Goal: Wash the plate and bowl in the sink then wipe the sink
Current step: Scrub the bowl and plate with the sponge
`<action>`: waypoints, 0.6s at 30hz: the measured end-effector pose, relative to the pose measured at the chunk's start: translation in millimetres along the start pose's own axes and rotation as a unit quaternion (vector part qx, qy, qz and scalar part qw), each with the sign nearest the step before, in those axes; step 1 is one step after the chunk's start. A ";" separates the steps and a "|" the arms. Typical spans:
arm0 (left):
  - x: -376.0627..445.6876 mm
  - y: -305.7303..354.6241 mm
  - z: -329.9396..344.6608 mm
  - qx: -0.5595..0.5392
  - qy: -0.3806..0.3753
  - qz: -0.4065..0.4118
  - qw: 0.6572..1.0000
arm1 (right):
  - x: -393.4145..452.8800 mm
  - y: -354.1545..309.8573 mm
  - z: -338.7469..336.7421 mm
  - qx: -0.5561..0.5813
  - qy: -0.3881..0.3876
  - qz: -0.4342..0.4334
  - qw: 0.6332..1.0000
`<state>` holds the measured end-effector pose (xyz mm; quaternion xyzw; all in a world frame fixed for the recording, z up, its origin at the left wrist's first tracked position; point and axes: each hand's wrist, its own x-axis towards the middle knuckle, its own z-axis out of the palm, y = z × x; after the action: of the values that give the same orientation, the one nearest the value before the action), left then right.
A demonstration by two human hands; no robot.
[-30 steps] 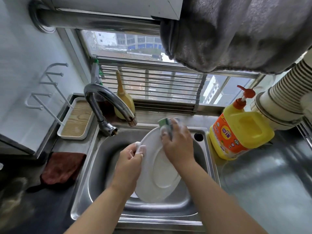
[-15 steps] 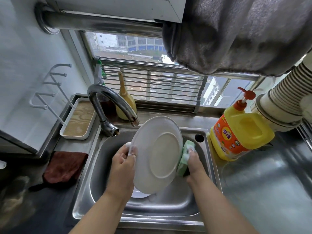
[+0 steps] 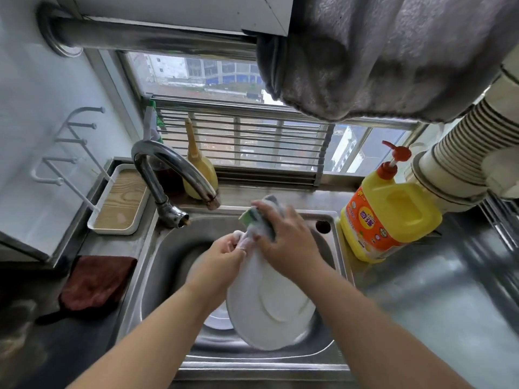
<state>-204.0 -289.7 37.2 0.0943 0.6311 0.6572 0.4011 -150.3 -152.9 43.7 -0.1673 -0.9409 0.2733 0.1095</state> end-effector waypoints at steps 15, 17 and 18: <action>-22.4 -9.1 -0.4 -0.034 0.122 0.063 0.990 | 11.0 4.4 9.7 0.111 -0.041 0.140 0.983; -23.0 -5.5 0.4 -0.015 0.129 0.075 0.989 | 17.8 15.3 2.5 0.152 -0.033 0.230 0.961; -22.7 -3.4 0.5 -0.008 0.130 0.084 0.988 | 13.4 7.9 1.9 0.131 -0.017 0.209 0.969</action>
<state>-187.3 -304.4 42.9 0.0575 0.6628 0.6999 0.2599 -161.2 -142.5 39.3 -0.3398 -0.8428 0.4138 0.0551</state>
